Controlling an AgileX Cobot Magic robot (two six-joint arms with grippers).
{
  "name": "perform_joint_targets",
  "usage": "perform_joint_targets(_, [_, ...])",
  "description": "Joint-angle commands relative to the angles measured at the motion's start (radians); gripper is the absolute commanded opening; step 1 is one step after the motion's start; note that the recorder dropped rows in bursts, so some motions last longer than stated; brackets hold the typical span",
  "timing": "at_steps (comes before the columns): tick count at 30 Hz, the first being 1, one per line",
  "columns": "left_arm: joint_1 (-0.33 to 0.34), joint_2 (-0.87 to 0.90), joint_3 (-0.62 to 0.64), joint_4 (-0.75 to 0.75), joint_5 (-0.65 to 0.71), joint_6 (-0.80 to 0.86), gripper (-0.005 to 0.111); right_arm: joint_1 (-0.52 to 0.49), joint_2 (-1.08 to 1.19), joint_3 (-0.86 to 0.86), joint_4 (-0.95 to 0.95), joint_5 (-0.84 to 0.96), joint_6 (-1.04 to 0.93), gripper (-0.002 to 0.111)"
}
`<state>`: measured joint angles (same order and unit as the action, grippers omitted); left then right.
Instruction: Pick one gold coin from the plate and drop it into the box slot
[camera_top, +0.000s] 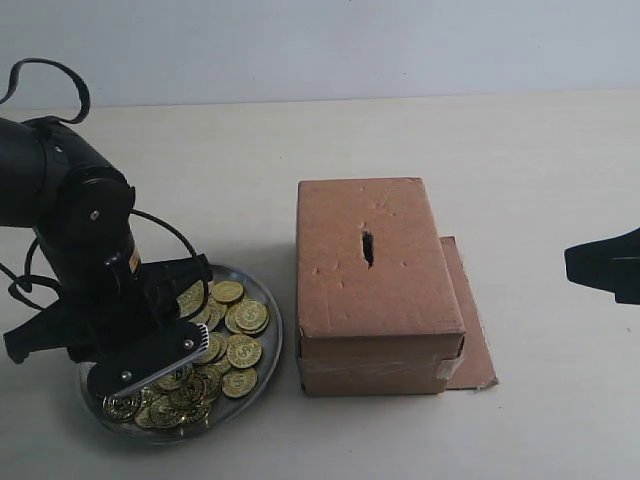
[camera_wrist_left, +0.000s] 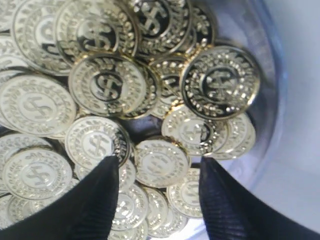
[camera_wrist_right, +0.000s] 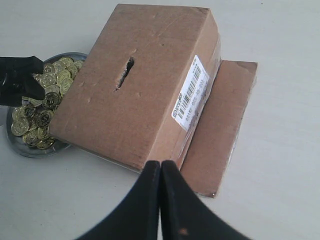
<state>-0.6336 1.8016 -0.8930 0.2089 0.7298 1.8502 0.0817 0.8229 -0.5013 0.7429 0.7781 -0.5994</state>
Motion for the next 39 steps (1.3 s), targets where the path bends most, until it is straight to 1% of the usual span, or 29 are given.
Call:
perform_joint_targets(1, [-0.005,-0.009,-0.003,0.02,-0.004,0.004,0.048,-0.006,-0.008,-0.006,0.008,-0.001,-0.008,0.0])
perform_joint_targets(4, [-0.005,-0.01,-0.003,0.02,-0.037,0.004,0.048,-0.006,-0.008,-0.006,0.008,-0.001,-0.008,0.0])
perform_joint_targets(9, [-0.005,-0.01,-0.003,0.018,-0.054,0.004,0.048,-0.006,-0.008,-0.006,0.008,-0.001,-0.008,0.0])
perform_joint_targets(24, [-0.007,0.006,-0.003,0.018,-0.054,0.026,0.048,-0.006,-0.008,-0.006,0.008,-0.005,-0.008,0.0])
perform_joint_targets(32, [-0.035,0.025,-0.003,0.022,-0.054,0.026,0.048,-0.006,-0.008,-0.006,0.008,-0.005,-0.008,0.0])
perform_joint_targets(39, [-0.035,0.025,-0.003,0.02,-0.011,0.026,0.048,-0.006,-0.008,-0.006,0.008,-0.005,-0.008,0.0])
